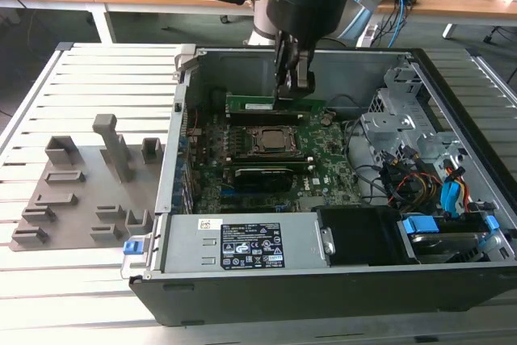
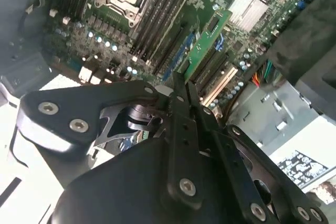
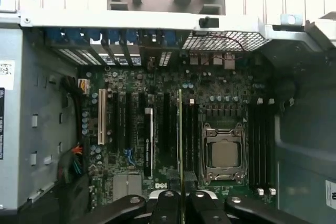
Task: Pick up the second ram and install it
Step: 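Pick up the second ram and move it above second insertion slot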
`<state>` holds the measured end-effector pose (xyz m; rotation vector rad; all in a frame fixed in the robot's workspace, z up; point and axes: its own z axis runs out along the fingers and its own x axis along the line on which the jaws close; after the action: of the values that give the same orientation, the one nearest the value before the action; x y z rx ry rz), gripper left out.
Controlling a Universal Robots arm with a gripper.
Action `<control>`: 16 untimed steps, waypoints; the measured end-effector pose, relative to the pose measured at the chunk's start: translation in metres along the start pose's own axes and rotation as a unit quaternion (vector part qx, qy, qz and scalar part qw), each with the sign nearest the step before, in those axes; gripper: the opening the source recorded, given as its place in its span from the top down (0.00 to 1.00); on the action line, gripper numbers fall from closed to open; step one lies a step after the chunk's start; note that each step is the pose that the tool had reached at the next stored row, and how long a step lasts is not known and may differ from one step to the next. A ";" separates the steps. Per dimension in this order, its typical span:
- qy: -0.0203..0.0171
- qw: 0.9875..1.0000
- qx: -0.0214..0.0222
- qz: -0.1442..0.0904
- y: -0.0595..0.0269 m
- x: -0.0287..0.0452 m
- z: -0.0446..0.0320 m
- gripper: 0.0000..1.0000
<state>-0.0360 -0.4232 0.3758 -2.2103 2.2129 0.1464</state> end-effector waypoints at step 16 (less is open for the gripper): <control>-0.001 1.000 -0.001 0.000 -0.0044 -0.0036 0.0305 0.86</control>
<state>-0.0334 -0.4174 0.3454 -2.2105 2.2132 0.1512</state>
